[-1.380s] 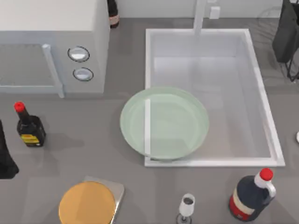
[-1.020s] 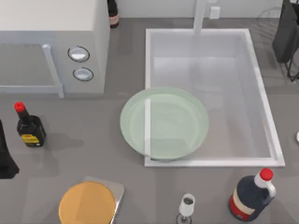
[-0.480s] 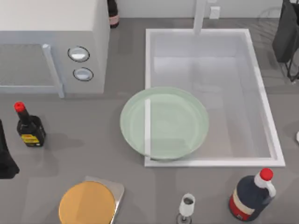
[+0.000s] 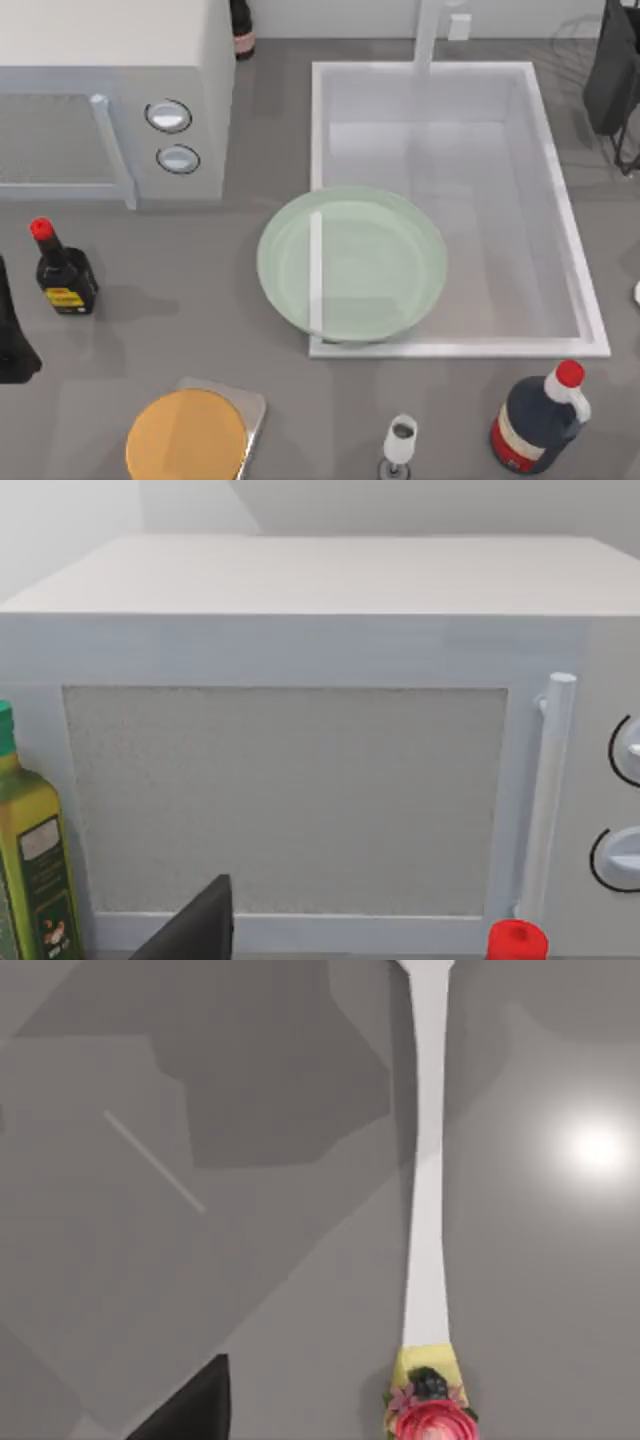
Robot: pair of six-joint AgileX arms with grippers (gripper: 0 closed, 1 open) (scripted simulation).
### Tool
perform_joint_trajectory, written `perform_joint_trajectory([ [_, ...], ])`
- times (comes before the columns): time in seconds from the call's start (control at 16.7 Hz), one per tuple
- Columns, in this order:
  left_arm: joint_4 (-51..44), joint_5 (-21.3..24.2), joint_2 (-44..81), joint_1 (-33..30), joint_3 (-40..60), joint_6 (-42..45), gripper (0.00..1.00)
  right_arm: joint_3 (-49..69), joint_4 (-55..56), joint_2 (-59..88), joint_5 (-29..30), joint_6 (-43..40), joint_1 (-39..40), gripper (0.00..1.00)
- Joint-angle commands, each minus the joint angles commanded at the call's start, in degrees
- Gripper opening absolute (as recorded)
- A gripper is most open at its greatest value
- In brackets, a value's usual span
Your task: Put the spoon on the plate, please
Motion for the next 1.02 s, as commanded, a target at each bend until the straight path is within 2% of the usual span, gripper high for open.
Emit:
perform_joint_trajectory([
  [0.24, 0.0, 0.0, 0.0, 0.0, 0.0, 0.0, 1.00, 4.7, -4.5, 6.8, 0.0, -4.1, -1.0, 1.00],
  [0.6, 0.0, 0.0, 0.0, 0.0, 0.0, 0.0, 1.00, 4.5, -4.3, 6.9, 0.0, -4.1, -0.8, 1.00],
  [0.78, 0.0, 0.0, 0.0, 0.0, 0.0, 0.0, 1.00, 2.2, -0.4, 8.9, 0.0, -4.0, -0.9, 1.00],
  [1.02, 0.0, 0.0, 0.0, 0.0, 0.0, 0.0, 1.00, -3.7, 11.5, 14.0, 0.0, -3.9, -0.9, 1.00],
])
